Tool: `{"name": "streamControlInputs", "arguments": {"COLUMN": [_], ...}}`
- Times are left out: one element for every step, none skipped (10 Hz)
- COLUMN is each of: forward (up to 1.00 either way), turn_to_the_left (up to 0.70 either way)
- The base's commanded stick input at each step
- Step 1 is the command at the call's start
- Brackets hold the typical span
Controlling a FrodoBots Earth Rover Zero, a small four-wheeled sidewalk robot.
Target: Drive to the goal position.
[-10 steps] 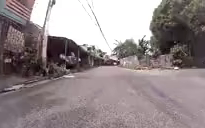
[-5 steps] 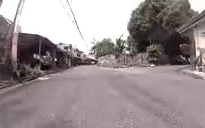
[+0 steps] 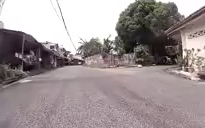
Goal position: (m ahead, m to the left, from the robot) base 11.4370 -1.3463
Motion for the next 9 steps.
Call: {"name": "streamControlInputs", "arguments": {"forward": [0.50,0.50,0.50,0.50,0.50,0.50,0.50,0.50,0.50], "turn_to_the_left": [0.07,0.07,0.07,0.07,0.07,0.07,0.07,0.07,0.07]}}
